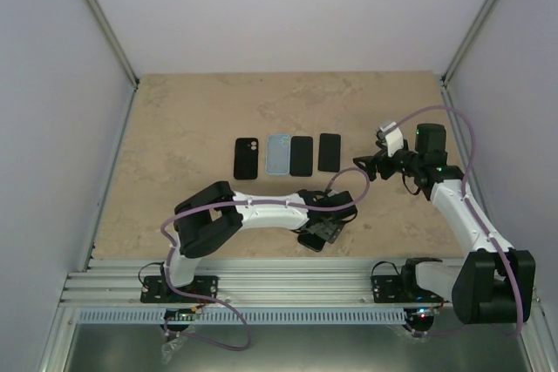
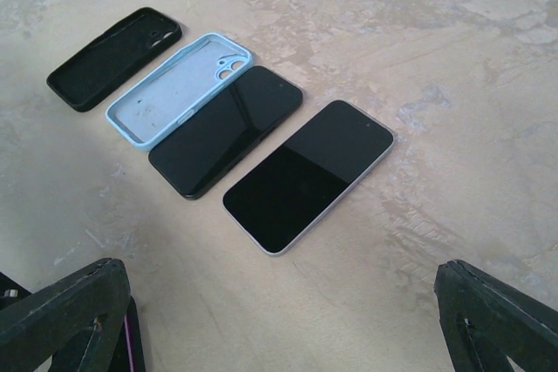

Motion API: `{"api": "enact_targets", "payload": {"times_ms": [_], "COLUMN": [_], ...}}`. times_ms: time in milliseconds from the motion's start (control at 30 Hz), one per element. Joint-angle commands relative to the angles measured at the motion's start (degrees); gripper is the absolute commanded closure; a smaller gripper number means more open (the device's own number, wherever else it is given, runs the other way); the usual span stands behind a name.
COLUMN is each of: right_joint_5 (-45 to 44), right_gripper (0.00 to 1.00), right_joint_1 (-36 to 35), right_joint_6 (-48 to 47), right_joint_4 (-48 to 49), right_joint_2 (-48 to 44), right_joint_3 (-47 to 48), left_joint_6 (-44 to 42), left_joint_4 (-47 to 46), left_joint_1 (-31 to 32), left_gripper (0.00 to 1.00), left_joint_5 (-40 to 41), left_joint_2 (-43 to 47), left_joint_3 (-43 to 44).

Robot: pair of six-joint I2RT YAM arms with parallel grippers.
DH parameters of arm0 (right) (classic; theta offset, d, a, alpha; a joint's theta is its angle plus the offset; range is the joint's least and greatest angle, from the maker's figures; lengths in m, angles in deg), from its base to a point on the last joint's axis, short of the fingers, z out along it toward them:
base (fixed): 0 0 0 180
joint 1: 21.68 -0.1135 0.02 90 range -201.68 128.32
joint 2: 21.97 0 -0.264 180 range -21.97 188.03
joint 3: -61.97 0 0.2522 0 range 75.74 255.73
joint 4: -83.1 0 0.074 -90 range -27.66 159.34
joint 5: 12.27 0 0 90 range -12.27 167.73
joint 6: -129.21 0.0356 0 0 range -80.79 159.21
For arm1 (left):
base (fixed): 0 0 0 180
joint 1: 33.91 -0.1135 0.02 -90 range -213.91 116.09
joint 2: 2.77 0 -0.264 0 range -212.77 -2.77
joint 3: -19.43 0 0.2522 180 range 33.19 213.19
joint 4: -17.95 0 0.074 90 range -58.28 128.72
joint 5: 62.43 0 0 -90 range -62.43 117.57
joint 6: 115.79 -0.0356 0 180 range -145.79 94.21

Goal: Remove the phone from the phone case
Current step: Pick up the phone at the center of the board.

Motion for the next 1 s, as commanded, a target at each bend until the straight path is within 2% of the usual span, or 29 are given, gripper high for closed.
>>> {"api": "enact_targets", "payload": {"times_ms": [0,233,400,533,767,967], "right_joint_5": [1.43,2.43,2.79,9.44,24.66,28.14], "right_gripper": [0.02,0.02,0.02,0.02,0.02,0.02], "right_joint_1": [0.44,0.4,0.37,0.4,-0.35,-5.33], "right_joint_6": [2.28,6.78,12.34,17.53,28.73,32.27], "right_joint_4": [2.3,4.85,6.51,6.45,10.53,13.67], "right_joint_2": [-1.01,-0.75,1.3,4.15,8.62,8.57], "right_joint_3": [-0.35,0.4,0.81,2.29,0.83,-0.78], "left_joint_6": [-3.27,-6.69,-8.41,-9.51,-11.65,-11.86], "left_joint_4": [0.54,-1.99,-4.72,-5.59,-10.06,-10.16], "left_joint_1": [0.39,0.12,-3.22,-5.61,-5.8,-5.84], "left_gripper": [0.35,0.51,0.54,0.55,0.56,0.56], "left_joint_5": [5.71,12.4,14.64,15.1,15.36,14.77], "left_joint_2": [-0.14,7.49,10.88,13.53,18.84,19.26], "left_joint_3": [2.25,0.57,-2.54,-2.94,-5.02,-3.37]}}
